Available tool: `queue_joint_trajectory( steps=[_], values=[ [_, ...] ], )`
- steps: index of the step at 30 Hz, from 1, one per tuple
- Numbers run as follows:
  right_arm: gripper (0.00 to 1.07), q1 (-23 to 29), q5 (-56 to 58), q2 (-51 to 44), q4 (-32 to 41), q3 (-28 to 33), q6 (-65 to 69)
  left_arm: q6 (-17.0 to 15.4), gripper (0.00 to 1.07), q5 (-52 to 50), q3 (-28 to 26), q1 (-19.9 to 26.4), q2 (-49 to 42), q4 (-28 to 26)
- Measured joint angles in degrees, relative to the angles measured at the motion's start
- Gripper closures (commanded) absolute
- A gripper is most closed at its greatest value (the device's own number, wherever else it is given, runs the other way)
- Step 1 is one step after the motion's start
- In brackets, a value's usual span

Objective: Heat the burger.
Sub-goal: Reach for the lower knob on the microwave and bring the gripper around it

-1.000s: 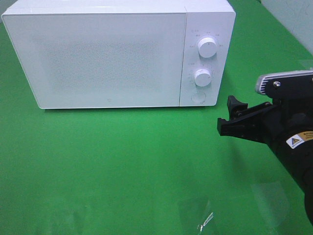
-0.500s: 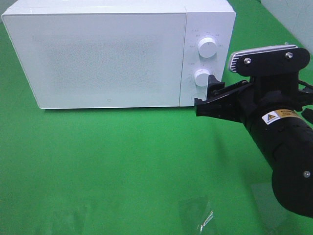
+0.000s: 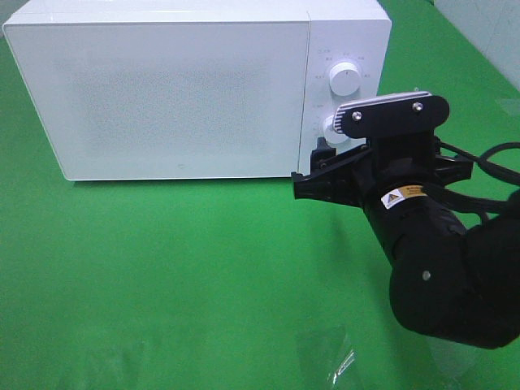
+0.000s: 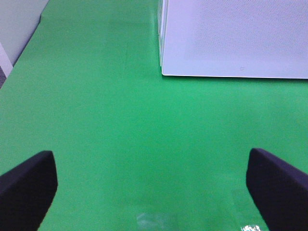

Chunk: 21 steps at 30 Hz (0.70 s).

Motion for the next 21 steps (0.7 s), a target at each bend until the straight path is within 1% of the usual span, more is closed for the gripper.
queue_joint_trajectory(
  steps=[3, 4, 5, 6, 9, 11, 13, 21],
  values=[
    [0.31, -1.43, 0.0, 1.2, -1.15, -1.49, 0.23, 0.0, 0.06, 0.0, 0.0, 0.0, 0.0, 0.0],
    [0.31, -3.04, 0.0, 2.29, -2.06, -2.92, 0.34, 0.0, 0.06, 0.0, 0.0, 0.0, 0.0, 0.0],
    [0.31, -3.04, 0.0, 2.29, -2.06, -2.92, 0.34, 0.0, 0.06, 0.0, 0.0, 0.0, 0.0, 0.0],
    [0.31, -4.3, 0.0, 3.38, -2.52, -4.24, 0.34, 0.0, 0.06, 0.0, 0.0, 0.0, 0.0, 0.0],
    [0.31, -4.76, 0.0, 3.84, -2.58, -4.64, 0.34, 0.0, 0.06, 0.0, 0.0, 0.0, 0.0, 0.0],
    [0.31, -7.05, 0.0, 5.96, -2.69, -6.82, 0.74, 0.0, 0.06, 0.0, 0.0, 0.0, 0.0, 0.0],
    [0.31, -8.02, 0.0, 6.65, -2.86, -7.73, 1.26, 0.0, 0.06, 0.0, 0.0, 0.0, 0.0, 0.0],
    [0.31, -9.28, -0.11, 9.57, -5.27, -10.31, 1.66, 0.0, 0.06, 0.0, 0.0, 0.0, 0.0, 0.0]
  ],
)
